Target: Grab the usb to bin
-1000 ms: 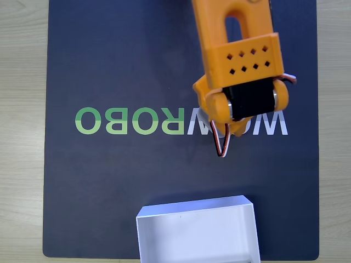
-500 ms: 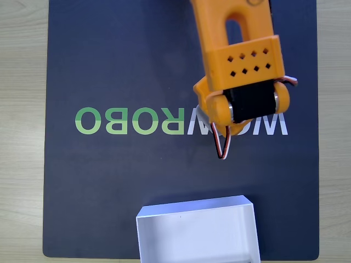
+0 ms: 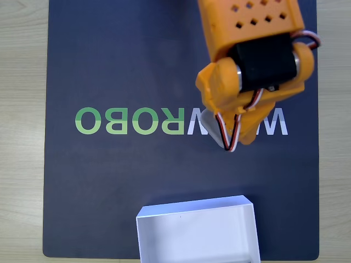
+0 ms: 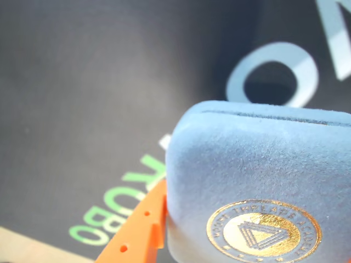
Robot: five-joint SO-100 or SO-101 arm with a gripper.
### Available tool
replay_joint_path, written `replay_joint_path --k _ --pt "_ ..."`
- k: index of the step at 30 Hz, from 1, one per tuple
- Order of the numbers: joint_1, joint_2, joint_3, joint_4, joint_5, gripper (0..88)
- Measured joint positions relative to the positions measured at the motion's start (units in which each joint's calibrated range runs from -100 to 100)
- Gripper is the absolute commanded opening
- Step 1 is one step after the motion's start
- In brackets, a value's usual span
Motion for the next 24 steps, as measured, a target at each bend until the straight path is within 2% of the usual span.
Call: replay_joint_path --k 5,14,18,24 --pt "3.63 -15.63 0.0 0.43 -0.84 8.2" --pt "17.6 -38.02 0.0 4.66 -6.82 8.4" --pt "22.1 -43.57 1.81 8.19 -6.97 8.2" --pt "24.85 -44.22 6.42 5.69 -7.39 8.2"
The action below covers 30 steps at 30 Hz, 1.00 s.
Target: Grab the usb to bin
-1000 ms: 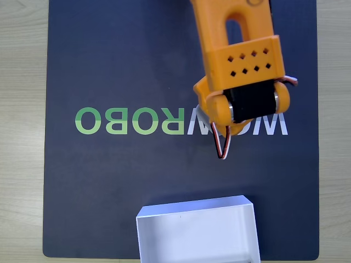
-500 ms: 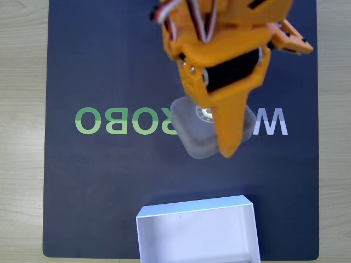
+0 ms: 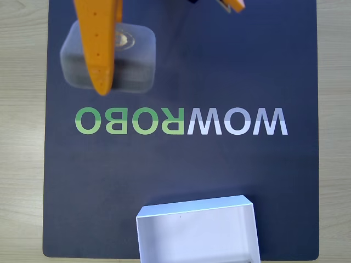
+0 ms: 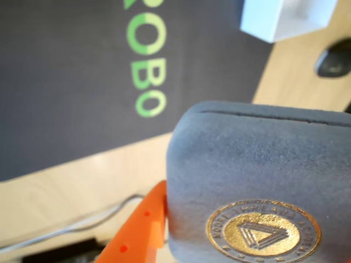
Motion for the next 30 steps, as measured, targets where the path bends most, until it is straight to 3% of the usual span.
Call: replay_joint_path --k 7,19,30 --pt "0.09 12.4 -5.87 -4.83 -2.67 8.2" --pt "-10.96 53.38 -49.89 -6.81 -5.03 8.1" --pt "-12.91 74.28 -59.56 -24.48 -4.98 8.1"
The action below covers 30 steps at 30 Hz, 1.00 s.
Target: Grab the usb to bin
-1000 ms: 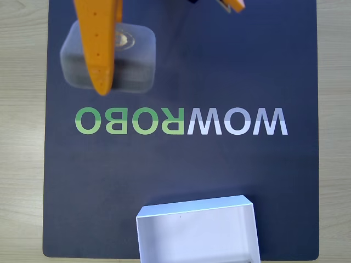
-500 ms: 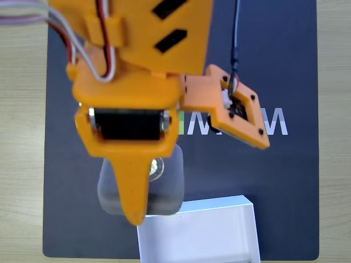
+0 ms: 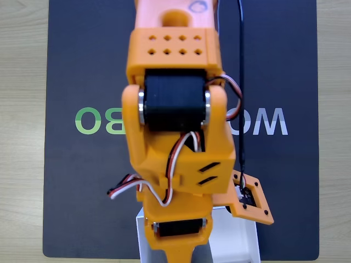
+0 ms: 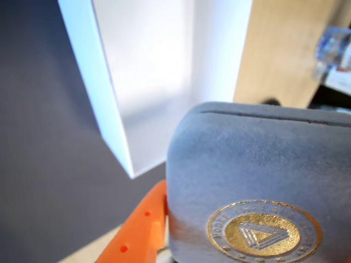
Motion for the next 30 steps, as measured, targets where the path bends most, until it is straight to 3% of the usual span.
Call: replay_joint_path --k 15,21,30 --pt "-3.09 2.59 2.35 -1.21 0.05 9.1" --pt "-3.27 2.59 2.62 -1.21 3.09 9.4" --pt "-4.16 2.59 2.71 -1.21 4.04 20.9"
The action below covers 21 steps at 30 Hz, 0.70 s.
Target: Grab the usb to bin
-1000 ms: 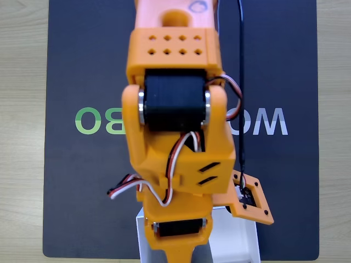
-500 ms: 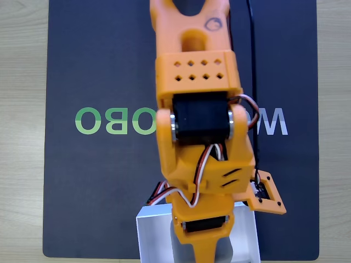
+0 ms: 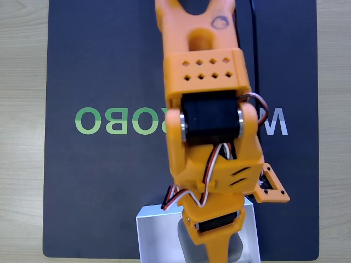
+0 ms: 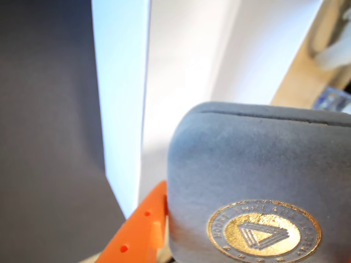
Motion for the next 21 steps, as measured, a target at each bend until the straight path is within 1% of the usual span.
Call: replay_joint_path --k 8,12,17,21 --pt "-0.18 0.0 0.0 0.0 0.1 32.5" --pt "-0.18 0.0 0.0 0.0 0.1 36.5" --pt "-0.18 -0.09 0.0 0.0 0.16 40.0" --pt "-0.18 -0.09 0.0 0.0 1.83 40.1"
